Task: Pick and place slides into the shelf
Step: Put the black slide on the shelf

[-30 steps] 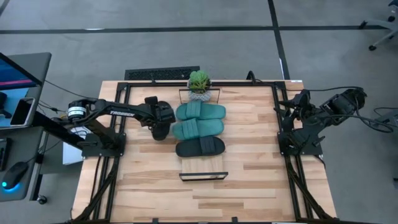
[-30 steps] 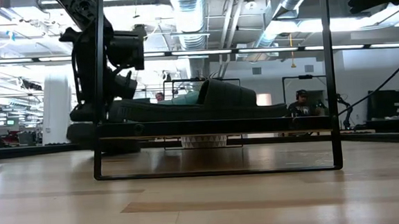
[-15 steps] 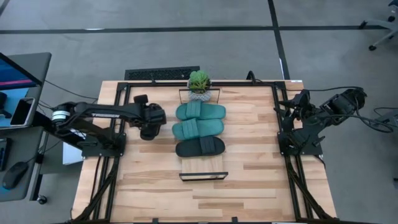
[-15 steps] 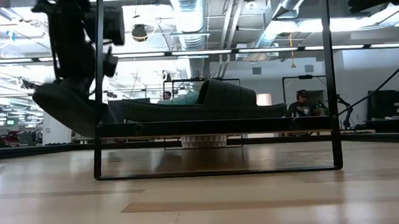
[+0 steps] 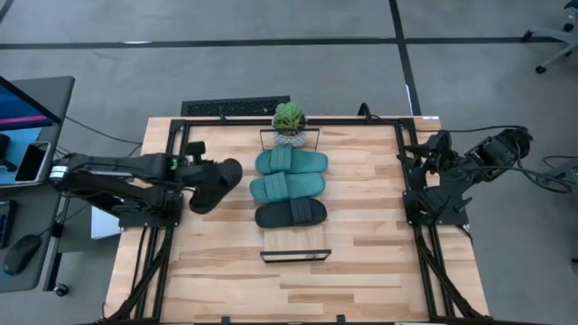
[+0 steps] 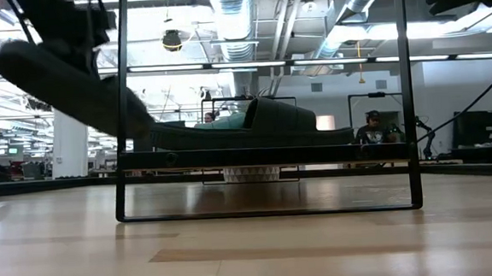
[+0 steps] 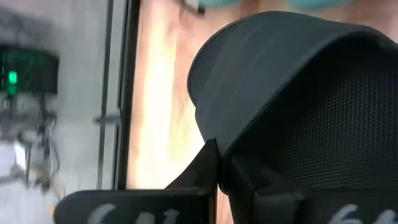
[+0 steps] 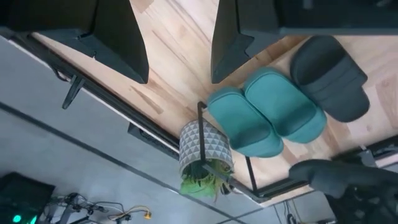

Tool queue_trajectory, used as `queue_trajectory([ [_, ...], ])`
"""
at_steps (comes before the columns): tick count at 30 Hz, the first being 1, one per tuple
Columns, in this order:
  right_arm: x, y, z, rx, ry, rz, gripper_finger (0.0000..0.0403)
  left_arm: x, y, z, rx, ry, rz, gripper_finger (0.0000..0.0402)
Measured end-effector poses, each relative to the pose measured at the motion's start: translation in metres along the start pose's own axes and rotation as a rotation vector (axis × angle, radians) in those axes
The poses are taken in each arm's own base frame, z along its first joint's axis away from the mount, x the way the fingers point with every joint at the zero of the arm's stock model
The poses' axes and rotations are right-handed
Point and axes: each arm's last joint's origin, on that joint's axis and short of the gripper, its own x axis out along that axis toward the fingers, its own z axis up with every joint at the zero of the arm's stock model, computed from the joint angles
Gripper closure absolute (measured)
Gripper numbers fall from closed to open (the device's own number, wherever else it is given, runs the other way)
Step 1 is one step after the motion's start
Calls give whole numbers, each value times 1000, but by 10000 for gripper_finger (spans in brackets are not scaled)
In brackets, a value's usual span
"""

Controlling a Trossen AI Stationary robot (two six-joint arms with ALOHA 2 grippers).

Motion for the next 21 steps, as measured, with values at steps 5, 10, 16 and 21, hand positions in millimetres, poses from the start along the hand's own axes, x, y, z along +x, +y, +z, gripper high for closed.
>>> queue_trajectory([
  [5, 0, 0, 0, 51, 0, 0, 237, -18, -4, 1, 149, -179, -54, 401],
  [10, 0, 0, 0, 76, 1, 0, 237, -22, -10, 8, 326, -269, -78, 401],
  [16, 0, 1, 0, 86, -1, 5, 237, -26, -12, 26, 447, -443, -57, 401],
  [21, 0, 2, 1, 90, -2, 9, 237, -32, -9, 45, 486, -619, 0, 401],
])
